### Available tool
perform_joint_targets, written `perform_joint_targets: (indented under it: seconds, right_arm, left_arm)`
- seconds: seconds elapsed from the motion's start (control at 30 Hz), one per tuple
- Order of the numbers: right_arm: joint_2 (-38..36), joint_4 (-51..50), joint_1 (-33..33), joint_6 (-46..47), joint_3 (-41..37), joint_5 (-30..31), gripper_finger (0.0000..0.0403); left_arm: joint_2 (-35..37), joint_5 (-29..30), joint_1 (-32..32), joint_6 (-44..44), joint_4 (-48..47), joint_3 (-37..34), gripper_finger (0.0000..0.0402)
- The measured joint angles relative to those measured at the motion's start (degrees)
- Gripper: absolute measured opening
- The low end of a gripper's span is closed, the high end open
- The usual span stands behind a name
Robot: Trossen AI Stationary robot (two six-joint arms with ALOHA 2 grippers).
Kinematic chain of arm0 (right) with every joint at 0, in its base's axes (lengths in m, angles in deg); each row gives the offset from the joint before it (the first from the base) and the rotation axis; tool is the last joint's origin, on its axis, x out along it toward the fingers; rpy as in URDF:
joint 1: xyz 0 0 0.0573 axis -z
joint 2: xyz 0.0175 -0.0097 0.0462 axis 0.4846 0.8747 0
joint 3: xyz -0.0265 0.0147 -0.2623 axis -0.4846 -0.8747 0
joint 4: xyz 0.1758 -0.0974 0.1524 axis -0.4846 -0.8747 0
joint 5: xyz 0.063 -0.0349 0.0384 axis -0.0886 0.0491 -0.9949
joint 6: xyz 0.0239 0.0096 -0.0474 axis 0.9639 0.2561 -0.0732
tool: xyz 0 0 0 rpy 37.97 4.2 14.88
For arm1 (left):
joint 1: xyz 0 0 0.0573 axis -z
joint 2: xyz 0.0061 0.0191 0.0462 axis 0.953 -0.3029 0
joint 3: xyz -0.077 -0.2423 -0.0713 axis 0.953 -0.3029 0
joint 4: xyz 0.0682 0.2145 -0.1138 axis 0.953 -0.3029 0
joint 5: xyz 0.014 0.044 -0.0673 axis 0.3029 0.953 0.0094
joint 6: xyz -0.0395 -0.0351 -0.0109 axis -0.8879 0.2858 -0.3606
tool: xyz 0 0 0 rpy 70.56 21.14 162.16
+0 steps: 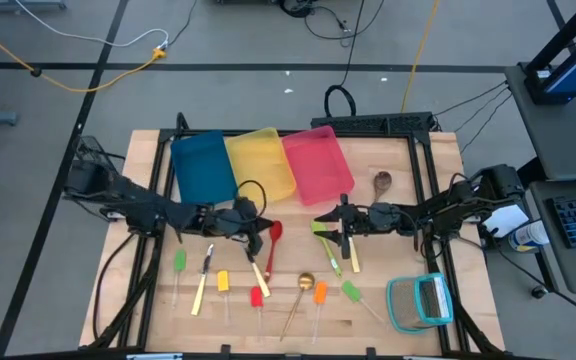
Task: Pick & Place Kitchen Items
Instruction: Put the red serving spoon into the blue bin
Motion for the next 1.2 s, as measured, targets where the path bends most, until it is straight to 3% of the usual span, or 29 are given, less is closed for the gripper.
perform_joint_targets:
  seconds: [0.3,0.8,1.2]
  right_arm:
    - [0.0,-0.1,-0.6,0.3,0.0,0.0,0.018]
    - [0.0,-0.1,-0.6,0.4,0.0,0.0,0.018]
    - [0.0,-0.1,-0.6,-1.1,0.0,0.0,0.018]
  left_arm:
    - [13.9,12.3,1.0,-1.3,-21.2,0.0,0.0002]
    - [31.7,33.6,-0.5,-4.7,-42.8,0.0,0.0003]
    - [43.4,35.1,-10.5,3.6,-44.0,0.0,0.0003]
